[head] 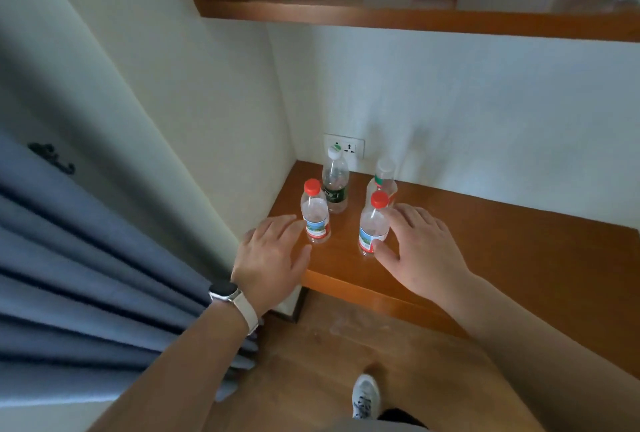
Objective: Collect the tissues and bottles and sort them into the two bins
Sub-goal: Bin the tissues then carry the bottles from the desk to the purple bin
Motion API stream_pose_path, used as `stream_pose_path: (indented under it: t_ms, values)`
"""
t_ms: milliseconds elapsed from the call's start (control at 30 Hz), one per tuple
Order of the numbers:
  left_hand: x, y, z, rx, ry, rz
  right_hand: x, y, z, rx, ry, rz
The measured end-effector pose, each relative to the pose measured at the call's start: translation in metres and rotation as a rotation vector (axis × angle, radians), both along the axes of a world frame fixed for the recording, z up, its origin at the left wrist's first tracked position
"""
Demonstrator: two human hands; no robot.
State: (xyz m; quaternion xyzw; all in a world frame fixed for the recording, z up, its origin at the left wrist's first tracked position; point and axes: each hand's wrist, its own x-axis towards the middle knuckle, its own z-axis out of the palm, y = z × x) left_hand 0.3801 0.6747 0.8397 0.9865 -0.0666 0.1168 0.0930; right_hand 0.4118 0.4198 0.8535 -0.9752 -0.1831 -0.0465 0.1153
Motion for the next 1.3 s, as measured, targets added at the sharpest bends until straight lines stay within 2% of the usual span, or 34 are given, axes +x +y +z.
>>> stream_pose_path:
  t_ms: [133, 333, 467, 633, 833, 967, 1033, 1300]
  values:
    - [0.028, -0.01, -0.018, -0.179, 0.081, 0.094, 0.028, -0.005, -0.018, 0.098, 0.033, -0.05]
    - [0.064, -0.017, -0.032, -0.635, 0.307, 0.362, 0.051, -0.001, -0.04, 0.365, 0.269, -0.208]
    - [0.087, -0.012, -0.052, -0.814, 0.392, 0.416, 0.064, 0.007, -0.057, 0.524, 0.416, -0.291]
    - [0.114, 0.001, -0.079, -0.909, 0.488, 0.328, 0.07, 0.022, -0.064, 0.626, 0.464, -0.289]
    - [0.143, 0.013, -0.093, -0.91, 0.578, 0.139, 0.077, 0.039, -0.059, 0.704, 0.445, -0.324]
    - [0.154, 0.016, -0.093, -0.921, 0.577, 0.039, 0.077, 0.049, -0.063, 0.785, 0.456, -0.48]
    - [0.157, 0.017, -0.092, -0.929, 0.588, 0.005, 0.076, 0.049, -0.074, 0.761, 0.465, -0.556]
    - [0.163, 0.002, -0.077, -0.954, 0.635, -0.199, 0.065, 0.044, -0.071, 0.825, 0.362, -0.737]
